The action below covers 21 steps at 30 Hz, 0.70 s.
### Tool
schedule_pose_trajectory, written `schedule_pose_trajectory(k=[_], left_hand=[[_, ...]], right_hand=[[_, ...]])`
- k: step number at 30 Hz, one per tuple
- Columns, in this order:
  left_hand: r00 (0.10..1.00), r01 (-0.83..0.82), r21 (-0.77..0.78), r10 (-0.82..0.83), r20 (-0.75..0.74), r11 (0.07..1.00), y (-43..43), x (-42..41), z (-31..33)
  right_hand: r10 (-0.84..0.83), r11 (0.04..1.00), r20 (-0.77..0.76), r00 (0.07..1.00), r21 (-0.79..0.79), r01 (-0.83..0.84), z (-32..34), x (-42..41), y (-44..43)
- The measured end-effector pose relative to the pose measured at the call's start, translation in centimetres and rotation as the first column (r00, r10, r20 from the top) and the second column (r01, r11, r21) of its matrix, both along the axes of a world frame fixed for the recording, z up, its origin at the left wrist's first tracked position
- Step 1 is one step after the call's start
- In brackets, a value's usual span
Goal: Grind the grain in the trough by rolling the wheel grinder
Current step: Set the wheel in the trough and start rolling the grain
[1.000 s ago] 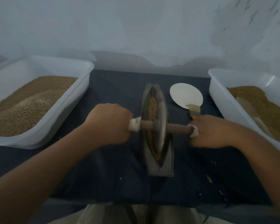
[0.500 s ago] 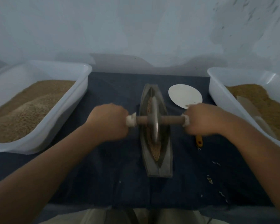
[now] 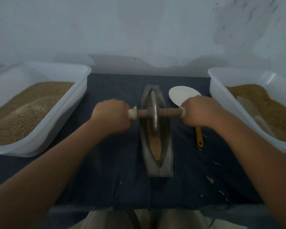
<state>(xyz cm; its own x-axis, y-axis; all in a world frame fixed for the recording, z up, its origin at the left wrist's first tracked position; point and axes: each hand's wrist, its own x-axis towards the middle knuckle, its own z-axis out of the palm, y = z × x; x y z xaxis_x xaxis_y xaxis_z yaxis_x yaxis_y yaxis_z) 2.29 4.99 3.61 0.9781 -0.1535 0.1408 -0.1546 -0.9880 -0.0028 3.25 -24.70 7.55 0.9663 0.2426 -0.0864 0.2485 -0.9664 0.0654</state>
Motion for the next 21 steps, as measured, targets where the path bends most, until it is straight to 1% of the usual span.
schedule_pose_trajectory(k=[1, 3, 4, 5, 7, 10, 11, 13, 15, 17, 19, 21], left_hand=[[0.998, 0.033, 0.012, -0.034, 0.053, 0.999, 0.6, -2.4, -0.8], [0.978, 0.100, 0.035, -0.104, 0.180, 0.994, 1.4, -6.7, -1.8], [0.966, 0.122, 0.042, -0.128, 0.224, 0.992, 1.8, -7.7, -1.9], [0.962, 0.130, 0.043, -0.136, 0.237, 0.991, 2.1, -7.9, -2.1], [0.976, 0.089, 0.058, -0.098, 0.193, 0.994, 1.6, -6.4, -2.2], [0.989, -0.021, 0.046, 0.014, 0.145, 0.999, -0.2, -0.6, -0.9], [0.990, -0.047, 0.034, 0.042, 0.131, 0.998, -0.7, 1.3, -0.1], [0.996, -0.046, 0.032, 0.043, 0.083, 0.998, -1.3, 3.6, 1.3], [0.999, -0.011, 0.051, 0.009, 0.050, 0.999, -1.5, 3.4, 1.9], [0.997, 0.053, 0.080, -0.057, 0.050, 0.995, -0.8, 0.9, 1.5], [0.972, 0.163, 0.138, -0.183, 0.150, 0.977, 0.2, -2.8, 0.1], [0.929, 0.245, 0.140, -0.274, 0.251, 0.959, 1.2, -5.3, -0.7]], right_hand=[[0.048, 0.999, -0.026, 0.999, 0.019, -0.047, 0.0, -1.8, -0.6], [0.124, 0.991, -0.003, 0.992, 0.043, -0.123, 0.3, -5.4, -1.5], [0.142, 0.988, 0.007, 0.990, 0.062, -0.142, 0.3, -6.2, -1.7], [0.150, 0.986, 0.006, 0.989, 0.073, -0.150, 0.1, -6.2, -1.9], [0.108, 0.993, -0.010, 0.994, 0.043, -0.108, -0.5, -4.8, -1.4], [-0.002, 1.000, 0.141, 0.990, -0.014, 0.004, -1.6, 0.2, -0.2], [-0.045, 0.999, 0.172, 0.984, -0.015, 0.049, -1.8, 1.6, 0.0], [-0.102, 0.995, 0.191, 0.976, 0.008, 0.102, -2.1, 3.3, 0.3], [-0.102, 0.995, 0.130, 0.986, 0.020, 0.101, -2.3, 3.3, 0.0], [-0.054, 0.998, -0.005, 0.999, 0.023, 0.055, -2.0, 0.8, -0.8], [0.042, 0.998, -0.130, 0.991, 0.055, -0.035, -1.7, -3.1, -2.1], [0.104, 0.991, -0.170, 0.980, 0.095, -0.089, -0.9, -6.1, -2.8]])
